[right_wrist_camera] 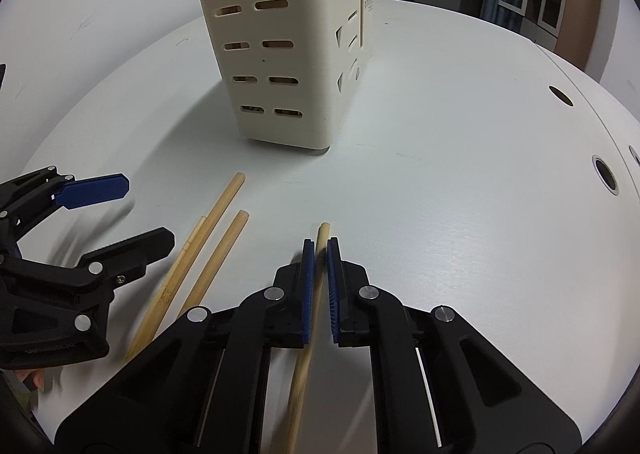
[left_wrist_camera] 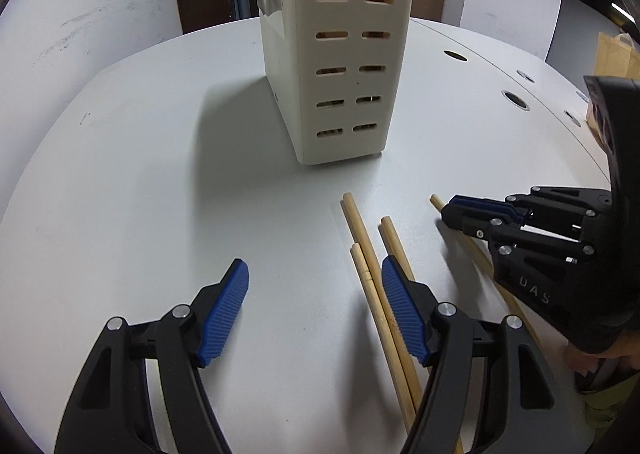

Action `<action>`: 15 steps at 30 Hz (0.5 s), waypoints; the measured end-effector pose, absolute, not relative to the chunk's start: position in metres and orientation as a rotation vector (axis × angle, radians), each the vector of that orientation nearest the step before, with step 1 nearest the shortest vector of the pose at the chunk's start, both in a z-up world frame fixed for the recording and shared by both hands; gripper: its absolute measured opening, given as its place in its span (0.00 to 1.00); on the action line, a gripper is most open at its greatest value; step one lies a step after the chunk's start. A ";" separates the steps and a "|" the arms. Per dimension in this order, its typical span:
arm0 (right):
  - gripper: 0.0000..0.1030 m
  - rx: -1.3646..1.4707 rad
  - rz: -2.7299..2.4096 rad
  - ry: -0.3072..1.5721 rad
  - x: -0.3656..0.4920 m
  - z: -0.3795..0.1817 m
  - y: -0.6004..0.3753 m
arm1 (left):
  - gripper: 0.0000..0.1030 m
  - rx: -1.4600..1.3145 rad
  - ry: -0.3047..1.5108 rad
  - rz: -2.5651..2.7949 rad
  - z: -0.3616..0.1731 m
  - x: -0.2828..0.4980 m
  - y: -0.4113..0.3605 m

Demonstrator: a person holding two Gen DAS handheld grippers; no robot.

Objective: Organize utensils
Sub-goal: 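Close right tool on a pale chopstick while left tool closes on another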

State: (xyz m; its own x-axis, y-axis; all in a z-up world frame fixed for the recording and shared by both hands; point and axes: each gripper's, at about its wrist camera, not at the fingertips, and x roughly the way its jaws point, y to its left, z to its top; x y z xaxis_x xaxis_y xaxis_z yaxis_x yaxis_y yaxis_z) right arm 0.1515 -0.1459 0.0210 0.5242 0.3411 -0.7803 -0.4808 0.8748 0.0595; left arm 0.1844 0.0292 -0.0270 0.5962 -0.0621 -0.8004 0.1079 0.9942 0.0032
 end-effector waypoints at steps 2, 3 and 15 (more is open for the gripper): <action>0.06 -0.170 0.496 0.893 0.154 0.021 -0.147 | 0.66 0.059 0.931 -0.093 -0.028 0.184 0.029; 0.06 -0.172 0.495 0.892 0.155 0.022 -0.148 | 0.66 0.063 0.934 -0.090 -0.029 0.186 0.028; 0.06 -0.187 0.487 0.886 0.157 0.024 -0.146 | 0.66 0.078 0.968 -0.079 -0.039 0.191 0.027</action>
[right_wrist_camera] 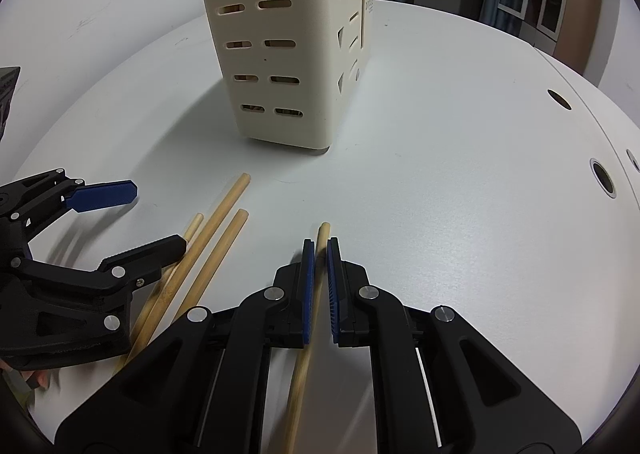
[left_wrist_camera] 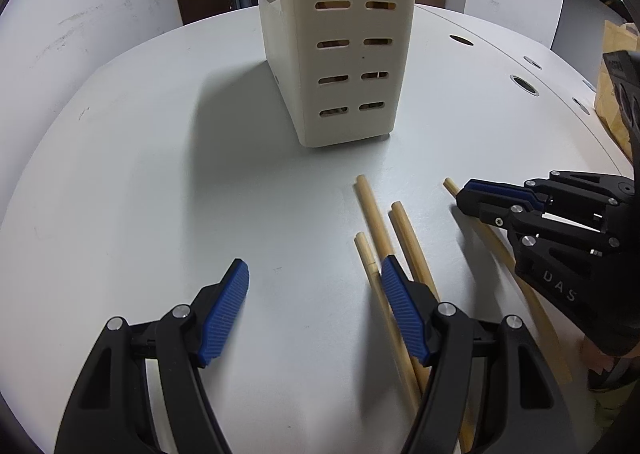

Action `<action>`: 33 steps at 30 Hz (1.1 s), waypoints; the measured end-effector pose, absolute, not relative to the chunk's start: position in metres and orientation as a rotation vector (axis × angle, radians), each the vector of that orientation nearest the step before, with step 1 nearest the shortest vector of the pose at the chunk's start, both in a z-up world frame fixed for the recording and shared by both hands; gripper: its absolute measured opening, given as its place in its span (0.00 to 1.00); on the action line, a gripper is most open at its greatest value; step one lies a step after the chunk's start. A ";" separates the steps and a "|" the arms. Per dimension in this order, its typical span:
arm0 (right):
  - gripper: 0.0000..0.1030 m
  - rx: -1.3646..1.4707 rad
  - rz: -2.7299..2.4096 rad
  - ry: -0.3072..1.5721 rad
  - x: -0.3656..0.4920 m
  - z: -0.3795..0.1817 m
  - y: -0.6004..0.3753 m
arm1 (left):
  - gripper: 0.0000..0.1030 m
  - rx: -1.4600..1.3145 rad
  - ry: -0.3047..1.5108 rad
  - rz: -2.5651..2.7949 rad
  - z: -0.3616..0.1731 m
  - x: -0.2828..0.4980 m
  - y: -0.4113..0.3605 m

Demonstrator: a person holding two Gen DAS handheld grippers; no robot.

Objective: Organize utensils
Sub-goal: 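Close right tool on a pale chopstick while left tool closes on another, then lift both held pale chopsticks up over the cream holder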

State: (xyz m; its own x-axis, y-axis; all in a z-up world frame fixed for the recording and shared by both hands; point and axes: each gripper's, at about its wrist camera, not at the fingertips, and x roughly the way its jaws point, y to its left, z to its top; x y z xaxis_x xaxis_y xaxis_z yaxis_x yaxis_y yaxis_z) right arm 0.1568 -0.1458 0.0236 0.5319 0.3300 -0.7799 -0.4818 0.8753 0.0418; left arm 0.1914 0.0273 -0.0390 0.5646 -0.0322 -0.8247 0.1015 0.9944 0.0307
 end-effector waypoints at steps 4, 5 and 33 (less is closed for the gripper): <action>0.06 -0.197 0.481 0.884 0.160 0.025 -0.144 | 0.58 0.052 0.984 -0.090 -0.040 0.193 0.031; 0.06 -0.198 0.479 0.883 0.163 0.026 -0.140 | 0.56 0.053 0.982 -0.087 -0.040 0.193 0.031; 0.04 -0.164 0.506 0.836 0.155 0.040 -0.140 | 0.04 0.021 0.876 -0.073 -0.009 0.190 0.042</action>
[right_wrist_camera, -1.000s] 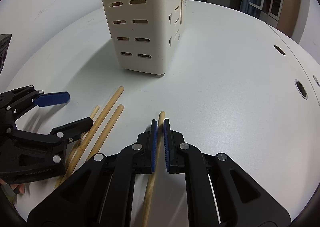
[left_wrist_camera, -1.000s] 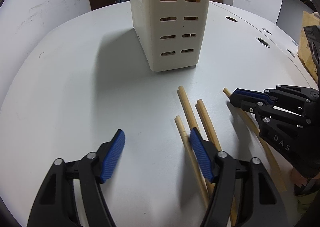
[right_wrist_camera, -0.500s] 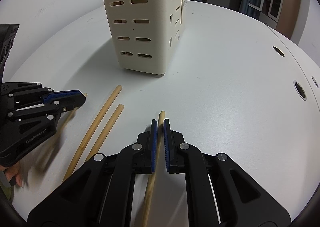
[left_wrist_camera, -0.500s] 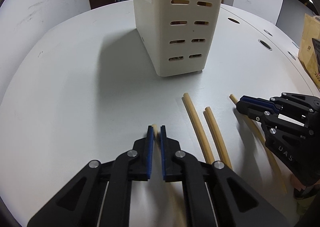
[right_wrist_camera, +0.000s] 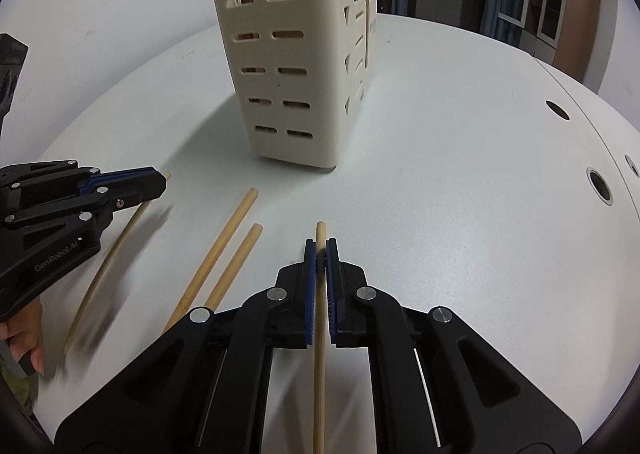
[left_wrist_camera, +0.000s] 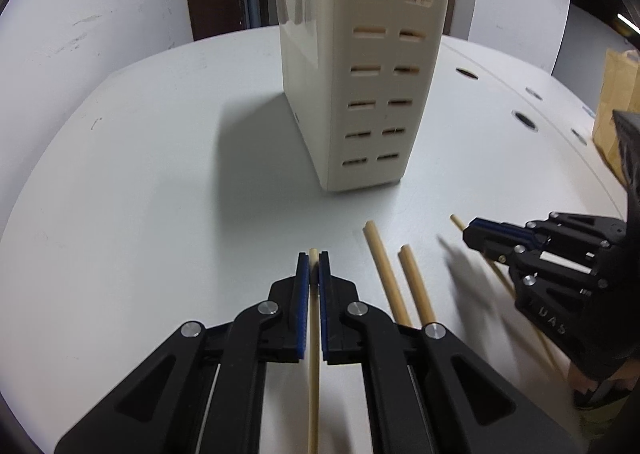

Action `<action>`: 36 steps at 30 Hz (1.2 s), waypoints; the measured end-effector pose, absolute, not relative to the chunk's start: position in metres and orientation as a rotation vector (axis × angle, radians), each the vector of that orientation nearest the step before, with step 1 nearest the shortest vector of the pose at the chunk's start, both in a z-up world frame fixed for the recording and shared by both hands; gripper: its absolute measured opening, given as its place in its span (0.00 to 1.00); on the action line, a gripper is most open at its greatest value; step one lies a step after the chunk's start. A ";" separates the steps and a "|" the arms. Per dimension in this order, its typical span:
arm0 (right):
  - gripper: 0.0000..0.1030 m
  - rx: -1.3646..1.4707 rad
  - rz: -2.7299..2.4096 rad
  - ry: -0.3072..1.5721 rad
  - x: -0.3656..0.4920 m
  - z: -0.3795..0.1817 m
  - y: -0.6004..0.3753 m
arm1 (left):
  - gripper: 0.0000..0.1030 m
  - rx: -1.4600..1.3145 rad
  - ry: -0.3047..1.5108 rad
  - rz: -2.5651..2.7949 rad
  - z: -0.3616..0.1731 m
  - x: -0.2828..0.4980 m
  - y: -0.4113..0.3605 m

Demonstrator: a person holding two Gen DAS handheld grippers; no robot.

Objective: Organize utensils
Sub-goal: 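Lift both held pale chopsticks up over the cream holder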

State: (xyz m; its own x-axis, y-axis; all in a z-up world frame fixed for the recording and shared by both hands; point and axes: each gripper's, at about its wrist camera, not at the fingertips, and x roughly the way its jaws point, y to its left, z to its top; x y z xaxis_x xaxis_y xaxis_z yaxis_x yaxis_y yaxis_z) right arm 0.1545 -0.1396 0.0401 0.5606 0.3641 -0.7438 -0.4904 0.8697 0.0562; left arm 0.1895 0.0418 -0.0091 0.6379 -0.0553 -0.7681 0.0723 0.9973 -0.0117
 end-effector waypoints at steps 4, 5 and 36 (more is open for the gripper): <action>0.04 -0.137 0.520 0.794 0.150 0.053 -0.145 | 0.04 0.018 0.831 -0.072 0.003 0.183 0.039; 0.04 -0.129 0.524 0.774 0.148 0.059 -0.146 | 0.04 0.018 0.816 -0.070 0.008 0.181 0.039; 0.04 -0.041 0.568 0.514 0.139 0.165 -0.167 | 0.04 0.038 0.564 -0.069 0.104 0.168 0.032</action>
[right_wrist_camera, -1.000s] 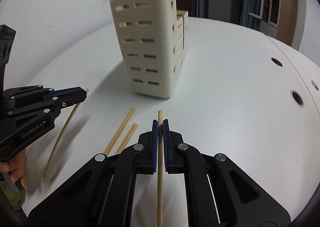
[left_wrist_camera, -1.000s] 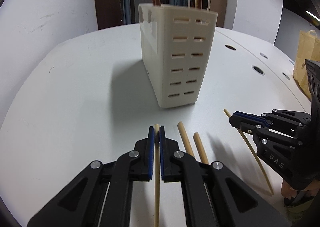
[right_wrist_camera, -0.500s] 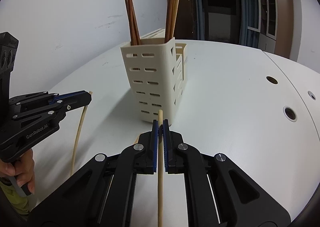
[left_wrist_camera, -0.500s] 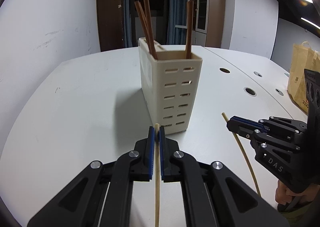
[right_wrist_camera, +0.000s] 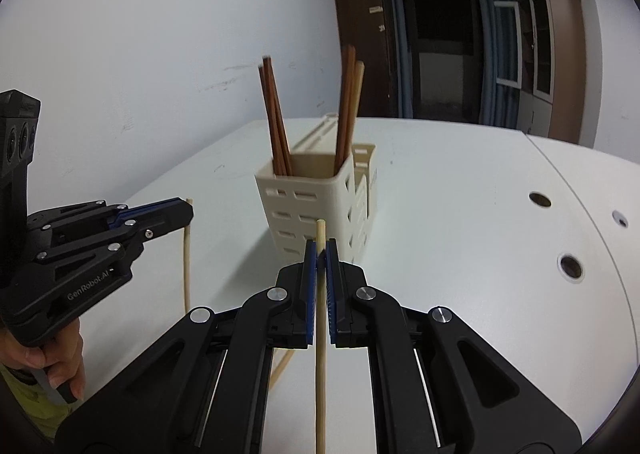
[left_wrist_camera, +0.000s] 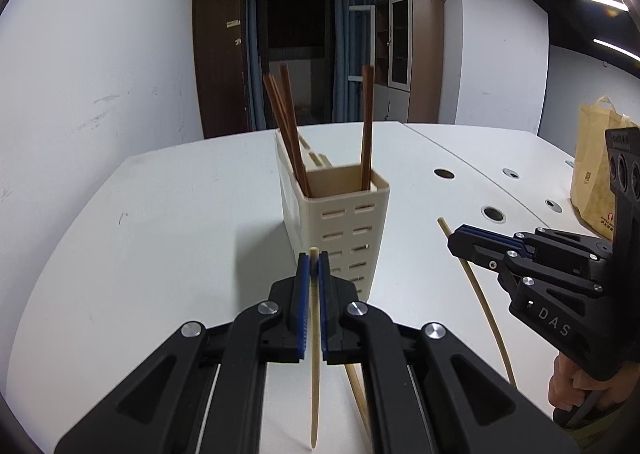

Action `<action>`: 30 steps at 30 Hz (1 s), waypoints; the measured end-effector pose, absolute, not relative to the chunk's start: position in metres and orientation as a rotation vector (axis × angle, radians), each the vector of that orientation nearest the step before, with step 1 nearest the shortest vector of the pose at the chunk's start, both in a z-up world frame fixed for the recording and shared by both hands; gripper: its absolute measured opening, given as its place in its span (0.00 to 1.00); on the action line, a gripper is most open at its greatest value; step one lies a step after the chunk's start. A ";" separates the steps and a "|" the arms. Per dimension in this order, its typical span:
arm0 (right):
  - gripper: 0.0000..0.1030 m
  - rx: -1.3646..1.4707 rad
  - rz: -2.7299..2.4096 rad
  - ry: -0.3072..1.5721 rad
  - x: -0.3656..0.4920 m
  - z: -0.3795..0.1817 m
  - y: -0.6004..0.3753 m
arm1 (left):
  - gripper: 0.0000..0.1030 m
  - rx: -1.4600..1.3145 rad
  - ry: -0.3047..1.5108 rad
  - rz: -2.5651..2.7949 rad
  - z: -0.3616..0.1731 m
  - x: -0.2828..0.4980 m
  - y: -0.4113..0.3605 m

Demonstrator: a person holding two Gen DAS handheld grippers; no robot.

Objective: Organize utensils
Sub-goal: 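Lift both held pale chopsticks up over the cream holder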

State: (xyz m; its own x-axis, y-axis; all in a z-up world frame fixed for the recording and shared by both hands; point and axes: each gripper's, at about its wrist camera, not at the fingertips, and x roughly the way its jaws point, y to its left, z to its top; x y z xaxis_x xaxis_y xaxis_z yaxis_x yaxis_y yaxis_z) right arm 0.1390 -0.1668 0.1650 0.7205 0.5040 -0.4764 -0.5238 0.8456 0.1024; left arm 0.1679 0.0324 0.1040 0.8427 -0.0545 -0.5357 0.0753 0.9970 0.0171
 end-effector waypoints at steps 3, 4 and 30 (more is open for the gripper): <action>0.04 -0.044 0.570 0.474 0.138 0.183 -0.163 | 0.04 0.043 0.535 -0.067 0.117 0.169 0.033; 0.04 -0.043 0.571 0.461 0.138 0.189 -0.162 | 0.04 0.044 0.526 -0.067 0.122 0.169 0.033; 0.04 0.060 0.612 0.150 0.175 0.238 -0.152 | 0.04 -0.042 0.330 -0.113 0.194 0.193 0.051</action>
